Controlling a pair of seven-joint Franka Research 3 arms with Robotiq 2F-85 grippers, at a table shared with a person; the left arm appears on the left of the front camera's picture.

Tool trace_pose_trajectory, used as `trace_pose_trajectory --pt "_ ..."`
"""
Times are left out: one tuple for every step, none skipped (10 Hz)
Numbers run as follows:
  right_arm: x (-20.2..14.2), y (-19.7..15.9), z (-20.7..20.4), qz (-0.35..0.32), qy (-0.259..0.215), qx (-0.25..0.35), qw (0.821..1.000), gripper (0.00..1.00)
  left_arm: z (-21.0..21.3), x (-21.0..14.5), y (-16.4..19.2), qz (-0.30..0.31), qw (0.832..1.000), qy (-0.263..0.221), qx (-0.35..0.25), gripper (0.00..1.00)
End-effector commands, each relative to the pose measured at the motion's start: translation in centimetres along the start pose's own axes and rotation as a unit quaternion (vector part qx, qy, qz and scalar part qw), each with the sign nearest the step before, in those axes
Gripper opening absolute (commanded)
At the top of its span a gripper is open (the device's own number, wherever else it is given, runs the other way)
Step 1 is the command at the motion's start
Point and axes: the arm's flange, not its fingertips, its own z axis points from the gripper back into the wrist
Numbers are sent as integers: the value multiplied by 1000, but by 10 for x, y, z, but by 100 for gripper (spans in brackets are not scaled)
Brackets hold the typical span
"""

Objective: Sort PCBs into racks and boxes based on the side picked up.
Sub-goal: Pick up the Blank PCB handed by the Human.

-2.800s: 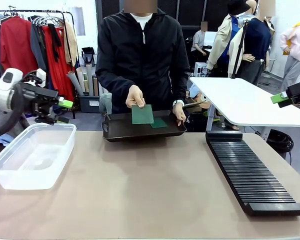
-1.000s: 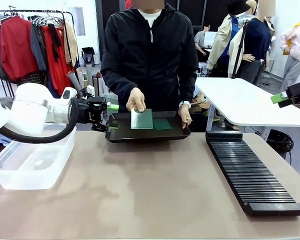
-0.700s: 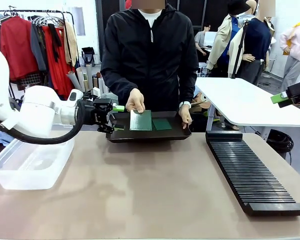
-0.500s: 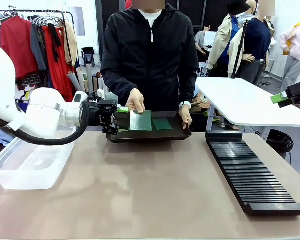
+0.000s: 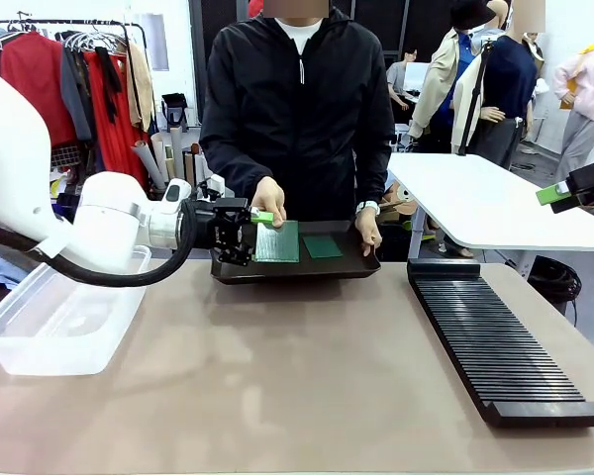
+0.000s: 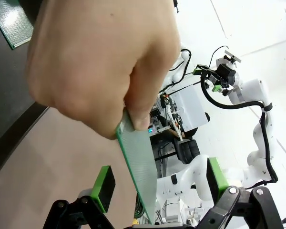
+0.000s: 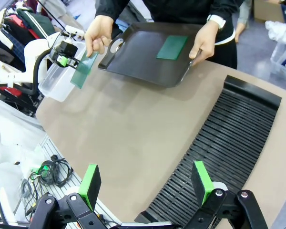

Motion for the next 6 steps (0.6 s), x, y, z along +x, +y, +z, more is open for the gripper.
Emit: trace_pose_trajectory --pt "0 0 -1 1 -7 -1 1000 100 -4 0 4 -22 1000 -15 0 96" --pt "0 0 -1 1 -7 -1 1000 100 -5 -2 4 -26 1000 -17 2 87" --pt "0 0 -1 1 -7 -1 1000 100 -4 -3 6 -26 999 -21 1 76" --pt "0 0 -1 1 -7 -1 1000 100 -4 -4 8 -25 999 -22 1 63" --pt "0 0 -1 1 -7 -1 1000 100 -5 -4 10 -23 999 -22 3 46" --pt "0 0 -1 1 -7 -1 1000 100 -5 -4 11 -23 999 -23 3 26"
